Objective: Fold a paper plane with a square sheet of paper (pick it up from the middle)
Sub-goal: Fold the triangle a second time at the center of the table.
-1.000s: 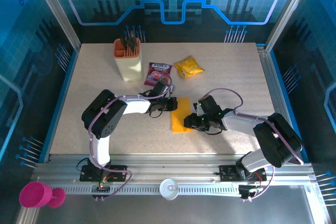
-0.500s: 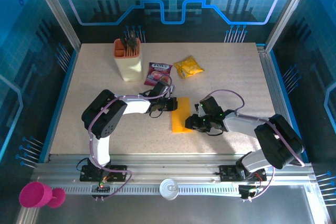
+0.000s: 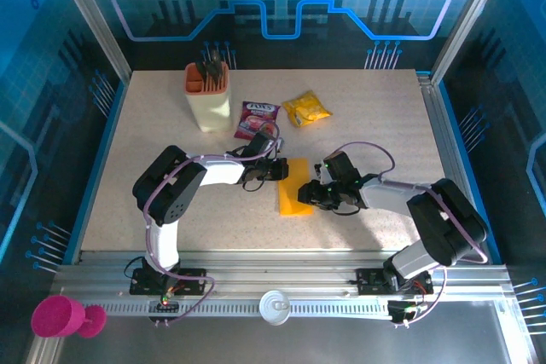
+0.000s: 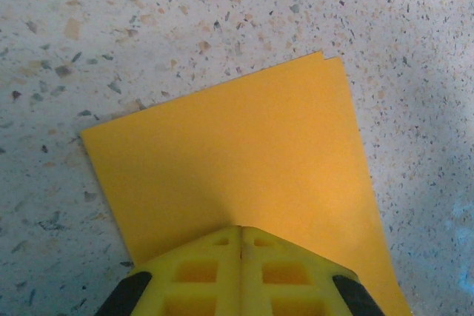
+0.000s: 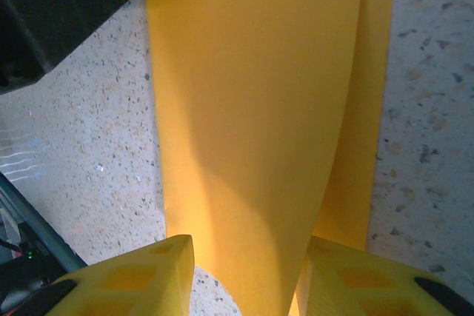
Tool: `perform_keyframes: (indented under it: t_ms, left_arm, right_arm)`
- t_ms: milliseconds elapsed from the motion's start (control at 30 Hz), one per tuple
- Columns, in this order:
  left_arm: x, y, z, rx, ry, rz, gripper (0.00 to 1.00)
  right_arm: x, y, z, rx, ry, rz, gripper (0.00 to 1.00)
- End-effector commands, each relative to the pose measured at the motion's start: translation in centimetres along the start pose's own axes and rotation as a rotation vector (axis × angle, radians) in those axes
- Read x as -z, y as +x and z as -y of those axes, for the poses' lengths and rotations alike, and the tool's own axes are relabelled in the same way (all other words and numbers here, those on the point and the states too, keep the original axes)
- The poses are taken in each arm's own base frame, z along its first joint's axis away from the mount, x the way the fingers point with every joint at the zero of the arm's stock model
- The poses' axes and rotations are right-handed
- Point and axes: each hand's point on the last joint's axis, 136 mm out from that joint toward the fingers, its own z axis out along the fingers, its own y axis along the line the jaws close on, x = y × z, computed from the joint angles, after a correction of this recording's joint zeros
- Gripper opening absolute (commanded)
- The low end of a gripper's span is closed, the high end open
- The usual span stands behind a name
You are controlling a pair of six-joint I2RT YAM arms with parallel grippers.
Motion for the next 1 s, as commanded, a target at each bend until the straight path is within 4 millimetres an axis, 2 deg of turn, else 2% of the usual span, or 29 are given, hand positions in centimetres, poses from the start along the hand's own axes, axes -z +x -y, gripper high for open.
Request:
perform_keyframes:
  t_ms: [0,300,500,633,700,833,967]
  left_arm:
    - [-1.0,3.6,-2.5,0.033,-0.059,-0.115,0.02]
    - [-1.1,3.7,-2.5,0.033,-0.053,-0.120,0.01]
    - [-1.0,3.7,-2.4,0.031,-0.049,-0.120,0.01]
    - [-0.8,3.2,-2.1,0.021,-0.038,-0.109,0.02]
    - [-0.4,2.7,-1.7,0.016,-0.030,-0.098,0.03]
    - [1.2,1.3,-0.5,-0.012,-0.001,-0.053,0.12]
    - [3.1,1.3,0.6,-0.032,0.029,-0.023,0.28]
  right_arm:
    - [-0.1,-0.9,-0.1,-0.017,-0.029,0.012,0.40]
    - [-0.1,-3.4,-0.7,-0.011,-0.049,0.027,0.37]
    - [-0.9,-4.7,-0.4,-0.022,-0.050,0.020,0.34]
    - [-1.5,-5.4,0.3,-0.041,-0.042,0.018,0.26]
    - [-1.7,-5.5,0.6,-0.050,-0.038,0.015,0.19]
    - [-1.9,-5.5,0.8,-0.059,-0.033,0.016,0.13]
    - [-2.1,-5.2,1.2,-0.074,-0.028,0.012,0.12]
